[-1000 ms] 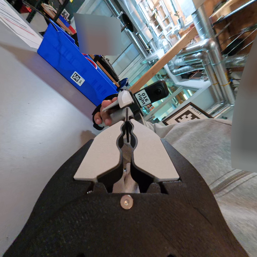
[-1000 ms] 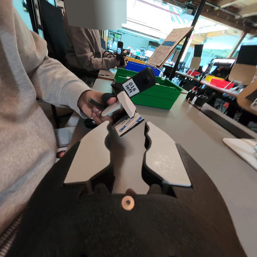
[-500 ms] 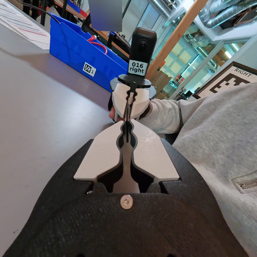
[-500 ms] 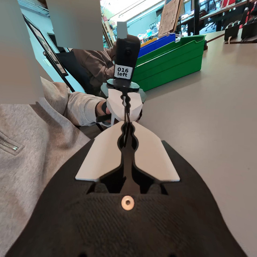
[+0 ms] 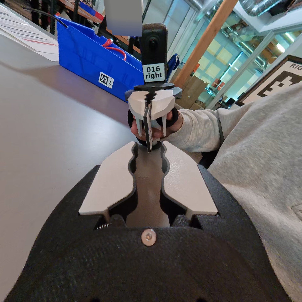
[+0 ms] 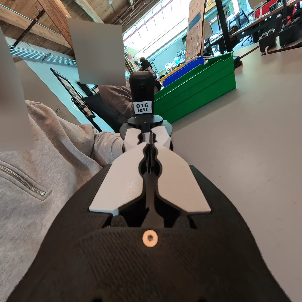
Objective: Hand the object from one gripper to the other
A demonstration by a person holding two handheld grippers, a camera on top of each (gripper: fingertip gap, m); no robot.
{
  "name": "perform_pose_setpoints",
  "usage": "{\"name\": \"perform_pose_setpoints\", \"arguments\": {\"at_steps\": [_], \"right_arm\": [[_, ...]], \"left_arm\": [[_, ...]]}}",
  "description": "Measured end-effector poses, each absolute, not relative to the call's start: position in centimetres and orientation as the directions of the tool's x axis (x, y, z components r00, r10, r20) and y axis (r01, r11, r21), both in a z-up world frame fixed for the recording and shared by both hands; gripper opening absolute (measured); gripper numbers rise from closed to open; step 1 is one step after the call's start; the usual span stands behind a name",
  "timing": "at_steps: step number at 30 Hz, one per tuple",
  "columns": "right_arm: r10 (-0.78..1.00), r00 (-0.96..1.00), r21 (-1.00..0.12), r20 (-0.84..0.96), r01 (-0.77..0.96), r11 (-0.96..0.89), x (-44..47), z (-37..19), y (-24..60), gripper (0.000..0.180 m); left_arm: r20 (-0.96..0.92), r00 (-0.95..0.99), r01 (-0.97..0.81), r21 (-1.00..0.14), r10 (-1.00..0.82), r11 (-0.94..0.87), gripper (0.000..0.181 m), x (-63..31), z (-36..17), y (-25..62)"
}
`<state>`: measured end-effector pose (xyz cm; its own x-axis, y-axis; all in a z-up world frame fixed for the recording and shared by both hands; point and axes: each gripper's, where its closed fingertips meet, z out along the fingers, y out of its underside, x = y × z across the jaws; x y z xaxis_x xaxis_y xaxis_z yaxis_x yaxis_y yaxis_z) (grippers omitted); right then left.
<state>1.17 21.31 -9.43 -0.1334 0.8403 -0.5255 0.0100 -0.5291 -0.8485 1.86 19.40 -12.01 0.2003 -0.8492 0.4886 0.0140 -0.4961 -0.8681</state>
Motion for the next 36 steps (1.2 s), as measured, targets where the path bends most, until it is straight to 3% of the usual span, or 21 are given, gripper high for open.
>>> {"name": "perform_pose_setpoints", "arguments": {"at_steps": [5,8,11,14,20,29,33,36], "right_arm": [[0.839,-0.148,-0.849,-0.524,0.008,-0.529,0.9,-9.4,20.9,0.004],[0.839,-0.157,-0.850,-0.521,0.011,-0.526,0.8,-9.4,20.7,0.004],[0.844,-0.157,-0.855,-0.513,0.003,-0.519,0.7,-9.4,20.7,0.004],[0.850,-0.147,-0.857,-0.505,-0.027,-0.514,0.7,-9.2,21.2,0.027],[0.835,-0.132,-0.838,-0.535,-0.043,-0.544,0.7,-9.4,21.7,0.038],[0.859,-0.131,-0.867,-0.495,-0.001,-0.499,0.0,-9.8,20.7,0.028],[0.855,-0.158,-0.867,-0.493,0.012,-0.498,0.1,-9.7,20.3,0.004],[0.864,-0.153,-0.876,-0.480,0.020,-0.483,0.1,-9.8,20.2,0.004]], "left_arm": [[0.486,0.188,0.023,-0.871,-0.853,-0.491,0.023,2.1,-11.8,19.1],[0.490,0.178,0.042,-0.870,-0.854,-0.490,0.003,1.9,-11.5,19.1],[0.492,0.180,0.034,-0.868,-0.852,-0.495,0.003,1.8,-11.6,19.2],[0.492,0.185,0.053,-0.869,-0.851,-0.491,0.003,1.5,-11.3,19.4],[0.531,0.183,0.103,-0.848,-0.828,-0.521,0.002,0.9,-10.9,20.0],[0.536,0.172,0.103,-0.845,-0.827,-0.525,0.002,1.0,-10.9,19.9],[0.520,0.167,0.083,-0.854,-0.838,-0.514,0.002,1.5,-11.0,19.4],[0.515,0.162,0.077,-0.857,-0.842,-0.509,0.002,1.5,-10.9,19.3]]}}
